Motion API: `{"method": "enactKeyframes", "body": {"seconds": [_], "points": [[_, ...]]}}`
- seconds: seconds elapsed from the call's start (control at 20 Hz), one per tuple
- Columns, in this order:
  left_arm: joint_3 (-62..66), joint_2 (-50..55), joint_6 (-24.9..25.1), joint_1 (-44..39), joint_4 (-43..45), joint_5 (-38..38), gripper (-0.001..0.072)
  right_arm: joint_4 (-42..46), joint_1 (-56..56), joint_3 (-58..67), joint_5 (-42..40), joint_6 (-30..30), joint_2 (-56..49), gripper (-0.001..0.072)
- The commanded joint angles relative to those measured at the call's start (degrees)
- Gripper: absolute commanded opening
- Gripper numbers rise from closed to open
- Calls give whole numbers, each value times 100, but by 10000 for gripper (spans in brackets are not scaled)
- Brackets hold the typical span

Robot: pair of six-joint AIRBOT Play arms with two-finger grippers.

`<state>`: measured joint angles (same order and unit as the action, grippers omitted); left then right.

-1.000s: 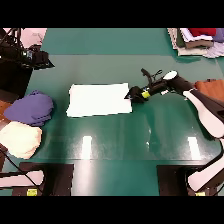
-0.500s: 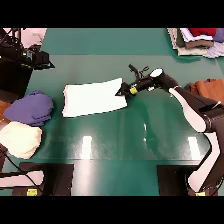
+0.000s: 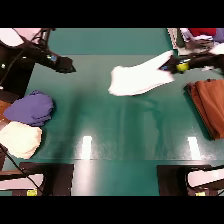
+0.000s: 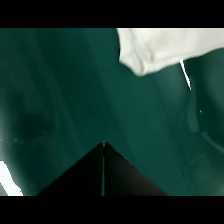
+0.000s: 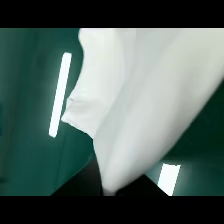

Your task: Fold the shirts.

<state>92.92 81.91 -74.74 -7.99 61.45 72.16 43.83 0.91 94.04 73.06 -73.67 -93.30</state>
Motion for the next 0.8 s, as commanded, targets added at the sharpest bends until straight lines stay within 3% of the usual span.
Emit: {"method": "enactKeyframes", "body": {"seconds": [0.0, 0.4, 0.75], "points": [[-2, 0, 17, -605, 9, -474, 23, 391, 1394, 9, -87, -120, 577, 15], [-2, 4, 17, -1095, -4, -1156, 23, 378, 2863, 146, -999, -20, 566, 15], [-2, 11, 15, -1095, -7, -1093, 23, 422, 3082, 1655, -162, 367, 542, 15]]}}
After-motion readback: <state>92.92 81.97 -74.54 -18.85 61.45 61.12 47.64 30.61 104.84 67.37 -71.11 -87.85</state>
